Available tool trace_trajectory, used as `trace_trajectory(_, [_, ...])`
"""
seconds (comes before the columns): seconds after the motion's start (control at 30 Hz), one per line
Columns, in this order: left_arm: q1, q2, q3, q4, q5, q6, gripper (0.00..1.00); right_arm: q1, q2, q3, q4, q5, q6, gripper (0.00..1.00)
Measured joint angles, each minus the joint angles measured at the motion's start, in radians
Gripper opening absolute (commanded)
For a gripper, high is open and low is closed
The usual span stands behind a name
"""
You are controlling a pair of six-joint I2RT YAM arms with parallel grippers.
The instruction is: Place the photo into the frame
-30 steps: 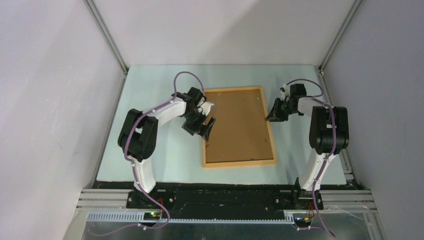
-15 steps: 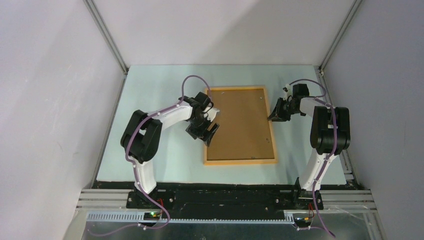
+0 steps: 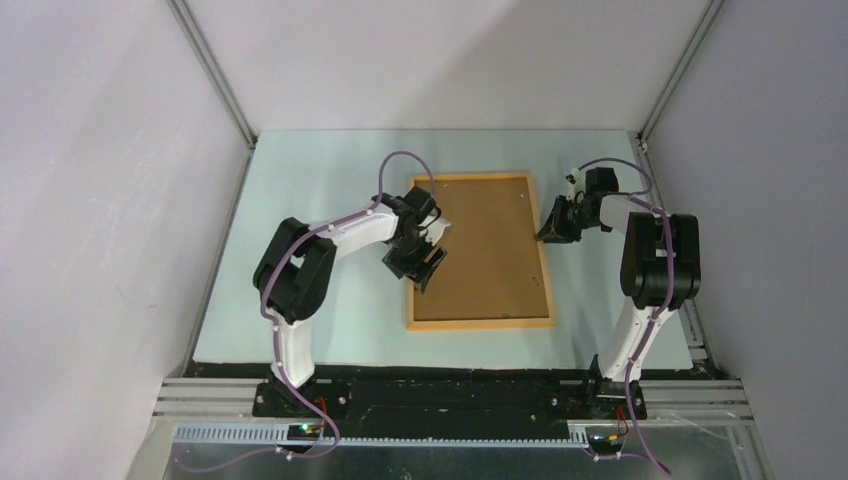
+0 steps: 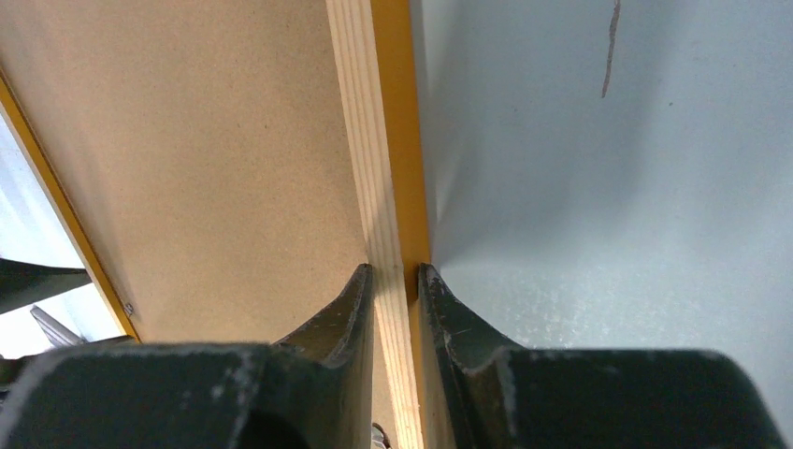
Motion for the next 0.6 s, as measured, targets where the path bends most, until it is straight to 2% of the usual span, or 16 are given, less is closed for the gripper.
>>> trace_trajectory(0.6, [-0.027,0.029,0.011,-0.012,-0.063,-0.017,0.50,-0.005,0.000,-0.003,0.002,-0.011,-0.007,0.00])
